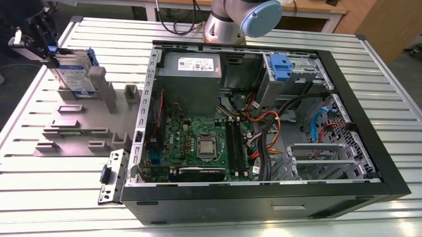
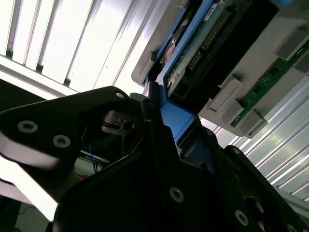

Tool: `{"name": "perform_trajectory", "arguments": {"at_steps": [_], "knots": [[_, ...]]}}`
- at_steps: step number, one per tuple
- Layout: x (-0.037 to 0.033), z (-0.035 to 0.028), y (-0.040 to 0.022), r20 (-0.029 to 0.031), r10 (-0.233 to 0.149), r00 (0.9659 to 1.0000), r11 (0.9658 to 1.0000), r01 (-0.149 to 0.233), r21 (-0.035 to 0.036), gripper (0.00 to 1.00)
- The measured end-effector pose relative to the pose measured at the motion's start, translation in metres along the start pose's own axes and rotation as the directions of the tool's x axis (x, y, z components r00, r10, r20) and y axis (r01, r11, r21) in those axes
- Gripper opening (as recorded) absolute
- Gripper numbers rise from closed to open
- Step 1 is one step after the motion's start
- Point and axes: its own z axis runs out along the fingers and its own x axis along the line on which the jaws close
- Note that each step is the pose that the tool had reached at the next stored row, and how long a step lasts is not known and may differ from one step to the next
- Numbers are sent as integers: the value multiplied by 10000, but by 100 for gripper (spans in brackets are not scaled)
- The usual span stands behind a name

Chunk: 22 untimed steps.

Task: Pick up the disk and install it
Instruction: 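Pick up the disk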

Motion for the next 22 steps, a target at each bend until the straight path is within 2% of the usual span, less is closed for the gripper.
{"name": "perform_trajectory", "arguments": {"at_steps": [7, 22], "knots": [[0, -8, 0, -3, 0, 10000, 10000, 0, -3, 36], [-1, -95, 0, -4, 0, 10000, 10000, 0, 3, 36]]}}
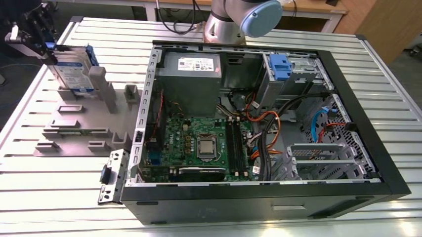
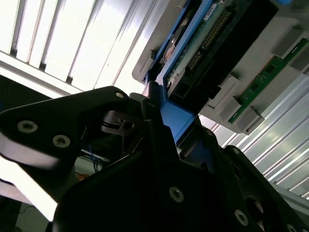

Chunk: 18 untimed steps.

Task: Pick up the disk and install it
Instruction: 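Pick up the disk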

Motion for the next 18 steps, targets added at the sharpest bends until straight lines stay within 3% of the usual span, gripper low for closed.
{"name": "perform_trajectory", "arguments": {"at_steps": [13, 15, 18], "knots": [[0, -26, 0, -1, 0, 10000, 10000, 0, -3, 36], [-1, -71, 1, -2, 0, 10000, 10000, 0, -3, 36], [-1, -76, 1, -2, 1, 10000, 10000, -1, -4, 36]]}}
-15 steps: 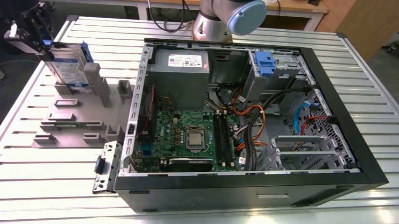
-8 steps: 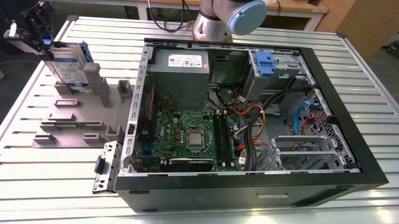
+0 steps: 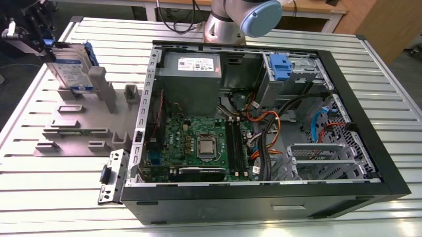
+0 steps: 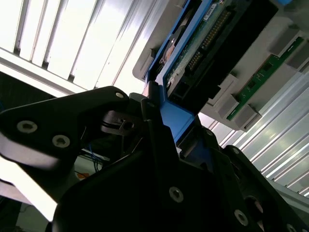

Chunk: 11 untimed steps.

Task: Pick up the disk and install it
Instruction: 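Pick up the disk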

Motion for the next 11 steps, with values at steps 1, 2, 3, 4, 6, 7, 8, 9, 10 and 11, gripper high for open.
{"name": "perform_trajectory", "arguments": {"at_steps": [1, 2, 3, 4, 6, 7, 8, 9, 10, 11], "knots": [[0, -2, 0, 0, 0, 10000, 10000, 0, 0, 36], [0, -5, 0, 0, 0, 10000, 10000, 0, 0, 36], [0, -7, 0, 0, 0, 10000, 10000, 0, 0, 36], [0, -8, 0, 0, 0, 10000, 10000, 0, 1, 36], [0, -15, 0, 0, 0, 10000, 10000, 0, 0, 36], [0, -18, 0, 0, 0, 10000, 10000, 0, 0, 36], [0, -19, 0, 0, 0, 10000, 10000, 0, 1, 36], [0, -26, 0, 0, -1, 10000, 10000, 1, 0, 36], [0, -31, 0, 0, 0, 10000, 10000, 0, 0, 36], [0, -31, 0, 0, 0, 10000, 10000, 0, 1, 36]]}}
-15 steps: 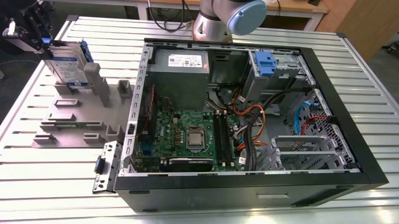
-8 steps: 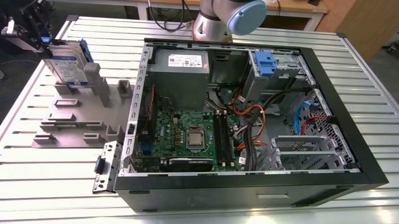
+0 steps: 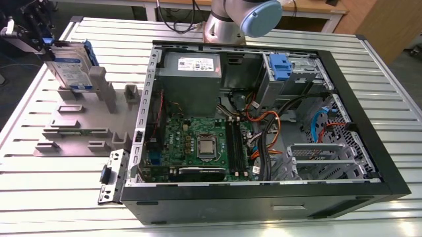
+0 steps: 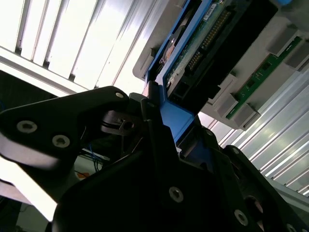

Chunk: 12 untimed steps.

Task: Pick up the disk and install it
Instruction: 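Pick up the disk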

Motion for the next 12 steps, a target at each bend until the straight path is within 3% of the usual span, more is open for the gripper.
{"name": "perform_trajectory", "arguments": {"at_steps": [12], "knots": [[0, -37, 0, 0, 0, 10000, 10000, 0, 0, 36]]}}
